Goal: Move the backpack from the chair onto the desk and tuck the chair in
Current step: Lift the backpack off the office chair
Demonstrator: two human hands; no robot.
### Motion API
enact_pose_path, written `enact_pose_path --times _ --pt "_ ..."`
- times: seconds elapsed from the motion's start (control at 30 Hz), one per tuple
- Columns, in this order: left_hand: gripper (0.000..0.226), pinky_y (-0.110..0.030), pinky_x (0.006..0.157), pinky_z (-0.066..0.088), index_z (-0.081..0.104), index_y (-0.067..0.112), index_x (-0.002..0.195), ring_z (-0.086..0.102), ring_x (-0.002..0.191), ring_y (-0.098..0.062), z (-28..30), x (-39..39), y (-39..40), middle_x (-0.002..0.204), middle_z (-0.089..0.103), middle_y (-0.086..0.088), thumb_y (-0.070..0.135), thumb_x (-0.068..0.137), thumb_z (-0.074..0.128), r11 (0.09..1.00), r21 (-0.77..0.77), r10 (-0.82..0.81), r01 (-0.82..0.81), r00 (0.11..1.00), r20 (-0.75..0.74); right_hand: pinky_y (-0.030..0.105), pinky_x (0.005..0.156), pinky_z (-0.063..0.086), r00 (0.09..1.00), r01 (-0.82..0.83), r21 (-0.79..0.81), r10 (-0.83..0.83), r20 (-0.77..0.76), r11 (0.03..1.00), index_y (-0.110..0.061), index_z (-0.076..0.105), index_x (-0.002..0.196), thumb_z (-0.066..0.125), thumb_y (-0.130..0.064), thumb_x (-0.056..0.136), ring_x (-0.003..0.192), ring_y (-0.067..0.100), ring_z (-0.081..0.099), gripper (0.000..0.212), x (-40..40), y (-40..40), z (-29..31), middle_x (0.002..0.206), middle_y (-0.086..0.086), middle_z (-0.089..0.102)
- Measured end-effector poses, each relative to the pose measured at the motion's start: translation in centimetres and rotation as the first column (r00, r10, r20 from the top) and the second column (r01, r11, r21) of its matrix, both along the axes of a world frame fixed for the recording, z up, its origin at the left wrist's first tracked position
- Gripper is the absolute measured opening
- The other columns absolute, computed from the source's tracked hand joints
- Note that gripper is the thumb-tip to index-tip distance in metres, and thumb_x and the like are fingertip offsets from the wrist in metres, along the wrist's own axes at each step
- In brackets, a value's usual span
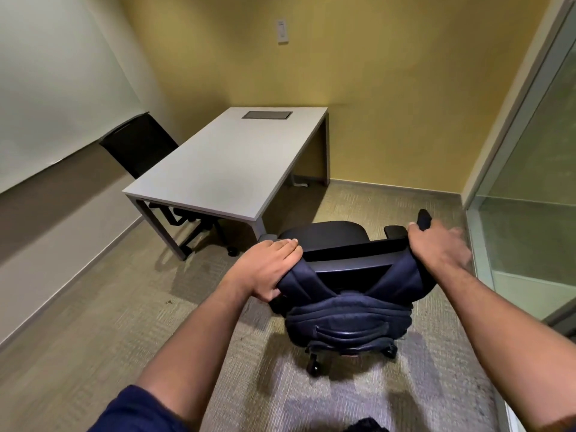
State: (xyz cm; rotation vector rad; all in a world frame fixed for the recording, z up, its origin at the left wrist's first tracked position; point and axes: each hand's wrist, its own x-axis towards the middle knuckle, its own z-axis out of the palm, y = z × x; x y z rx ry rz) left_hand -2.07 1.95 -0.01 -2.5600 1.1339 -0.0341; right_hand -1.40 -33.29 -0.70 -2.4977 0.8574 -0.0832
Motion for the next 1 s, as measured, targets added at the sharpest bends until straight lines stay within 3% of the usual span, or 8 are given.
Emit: enact_pose_path --times 0.17,0.23,0.37,0.53,0.67,0.87,1.0 --pt "0.082 -0.043 0.111 0.043 0.038 0.012 0.149 0.044 0.143 -0.031 0.3 0.4 -0.3 0.157 0.041 -0.017 0.048 0.084 0.071 0.998 0.052 -0.041 0.042 0.999 -0.013 0.041 0.077 0.038 1.000 -0.018 -0.027 0.018 0.002 0.999 -0.017 0.055 0.137 0.040 -0.062 0.098 0.106 0.043 0.062 0.061 -0.1 -0.3 -0.2 0.127 0.024 0.052" --pt "0.075 -0.044 0.102 0.048 0.039 0.017 0.145 0.052 0.133 -0.031 0.9 0.8 -0.2 0.149 0.049 -0.015 0.051 0.084 0.068 0.998 0.056 -0.029 0.030 0.999 -0.016 0.039 0.073 0.038 1.000 -0.024 -0.037 0.025 0.013 0.999 -0.016 0.058 0.132 0.042 -0.059 0.098 0.094 0.039 0.061 0.057 0.0 -0.2 0.0 0.121 0.024 0.055" --pt "0.075 -0.044 0.097 0.050 0.046 0.019 0.128 0.055 0.123 -0.032 2.8 1.8 -0.8 0.128 0.059 -0.012 0.055 0.066 0.068 0.977 0.193 -0.077 0.088 0.995 -0.063 0.037 0.067 0.040 1.000 -0.025 -0.056 0.025 -0.003 0.998 -0.012 0.062 0.120 0.045 -0.052 0.097 0.079 0.033 0.052 0.050 0.8 -0.3 0.4 0.107 0.021 0.059" --pt "0.059 -0.041 0.078 0.054 0.047 0.024 0.108 0.060 0.098 -0.025 4.4 2.2 -0.3 0.103 0.061 -0.002 0.052 0.061 0.067 0.988 0.148 -0.033 0.049 0.994 -0.103 0.037 0.068 0.042 1.000 -0.007 -0.053 0.008 0.008 0.999 -0.012 0.064 0.115 0.045 -0.052 0.094 0.079 0.033 0.056 0.049 1.3 -0.6 0.2 0.103 0.021 0.063" --pt "0.054 -0.042 0.076 0.053 0.048 0.023 0.107 0.061 0.095 -0.028 5.7 2.9 0.5 0.101 0.062 -0.002 0.053 0.065 0.063 0.981 0.192 -0.021 0.036 0.997 -0.081 0.037 0.067 0.043 1.000 -0.013 -0.050 0.014 0.007 0.999 -0.011 0.065 0.108 0.044 -0.052 0.093 0.080 0.033 0.059 0.049 1.9 -0.6 0.5 0.098 0.020 0.065" --pt "0.043 -0.031 0.062 0.042 0.060 0.021 0.103 0.067 0.080 -0.029 8.0 2.5 0.3 0.085 0.068 -0.003 0.056 0.078 0.061 0.932 0.362 0.029 -0.004 0.998 -0.064 0.035 0.067 0.041 1.000 -0.029 -0.092 0.029 -0.005 0.995 -0.009 0.065 0.102 0.046 -0.048 0.094 0.078 0.032 0.054 0.044 2.1 0.3 1.2 0.089 0.018 0.061" --pt "0.050 -0.034 0.064 0.042 0.060 0.015 0.106 0.069 0.084 -0.033 7.1 0.8 0.6 0.092 0.071 -0.008 0.059 0.083 0.057 0.933 0.360 0.025 -0.009 0.999 -0.040 0.034 0.067 0.045 0.999 -0.049 -0.107 0.047 -0.018 0.993 -0.010 0.067 0.099 0.045 -0.051 0.091 0.080 0.033 0.061 0.047 2.3 1.0 0.6 0.092 0.017 0.066"
